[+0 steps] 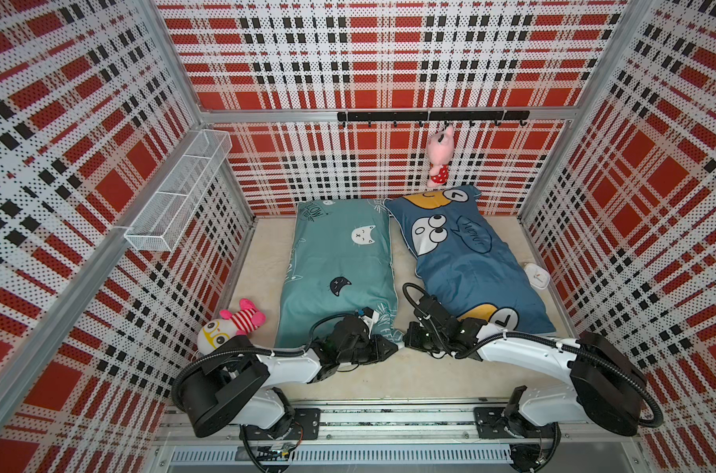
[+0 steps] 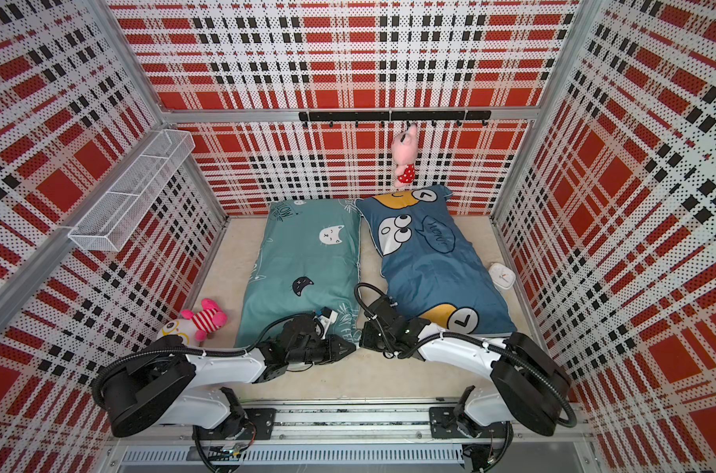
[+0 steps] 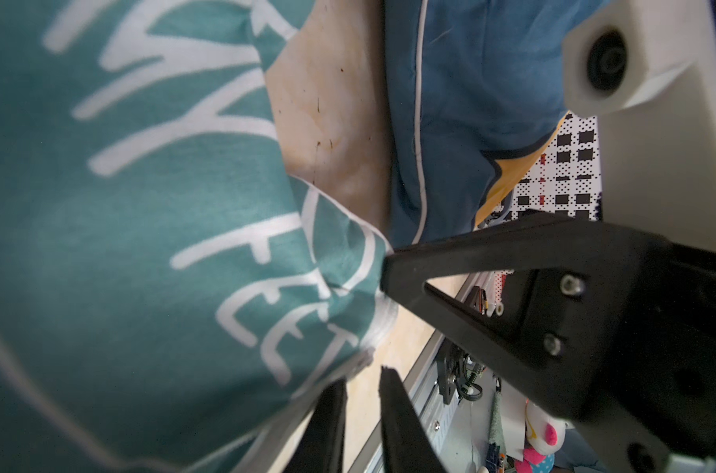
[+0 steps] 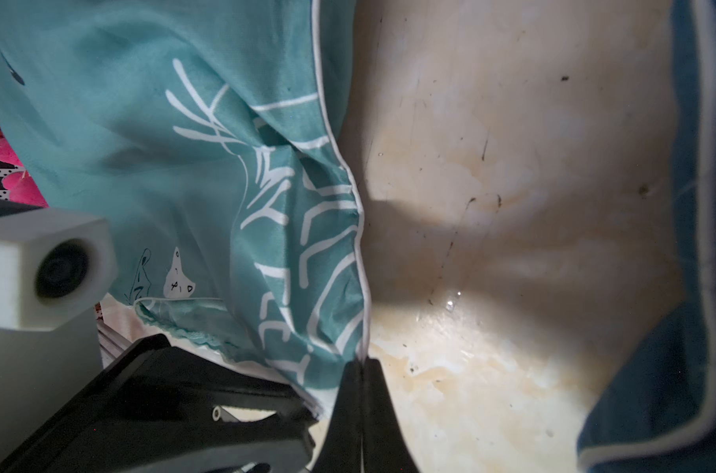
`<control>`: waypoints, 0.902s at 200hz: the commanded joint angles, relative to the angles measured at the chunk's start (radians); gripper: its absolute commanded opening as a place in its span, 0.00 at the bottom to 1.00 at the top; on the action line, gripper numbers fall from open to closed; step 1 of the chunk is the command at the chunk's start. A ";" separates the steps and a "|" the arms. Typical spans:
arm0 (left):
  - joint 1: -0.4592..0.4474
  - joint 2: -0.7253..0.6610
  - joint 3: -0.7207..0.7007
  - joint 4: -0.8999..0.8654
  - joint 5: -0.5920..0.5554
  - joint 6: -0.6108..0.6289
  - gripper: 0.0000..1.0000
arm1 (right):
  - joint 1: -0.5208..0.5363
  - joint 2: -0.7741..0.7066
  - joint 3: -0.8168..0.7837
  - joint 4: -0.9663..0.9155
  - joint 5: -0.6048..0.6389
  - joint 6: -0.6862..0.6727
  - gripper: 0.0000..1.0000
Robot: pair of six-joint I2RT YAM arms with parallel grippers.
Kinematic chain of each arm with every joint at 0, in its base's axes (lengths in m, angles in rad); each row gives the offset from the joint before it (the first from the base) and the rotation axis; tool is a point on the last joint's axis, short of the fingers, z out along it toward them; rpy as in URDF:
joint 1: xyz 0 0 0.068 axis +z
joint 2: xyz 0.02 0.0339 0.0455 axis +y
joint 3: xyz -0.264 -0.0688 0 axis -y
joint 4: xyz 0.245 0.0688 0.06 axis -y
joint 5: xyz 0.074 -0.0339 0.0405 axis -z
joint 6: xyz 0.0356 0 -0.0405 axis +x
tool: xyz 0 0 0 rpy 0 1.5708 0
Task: Zip up pillowcases
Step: Zip the zipper on the pillowcase.
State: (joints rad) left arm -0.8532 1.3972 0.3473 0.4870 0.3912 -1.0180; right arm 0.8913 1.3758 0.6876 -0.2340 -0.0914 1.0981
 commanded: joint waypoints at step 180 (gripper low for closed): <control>0.004 -0.007 0.027 0.040 -0.006 0.010 0.29 | -0.005 0.005 -0.037 0.046 -0.012 0.019 0.00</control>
State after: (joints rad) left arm -0.8524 1.4109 0.3508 0.5072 0.3878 -1.0183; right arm 0.8913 1.3762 0.6674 -0.2111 -0.1009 1.1011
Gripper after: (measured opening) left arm 0.291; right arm 0.043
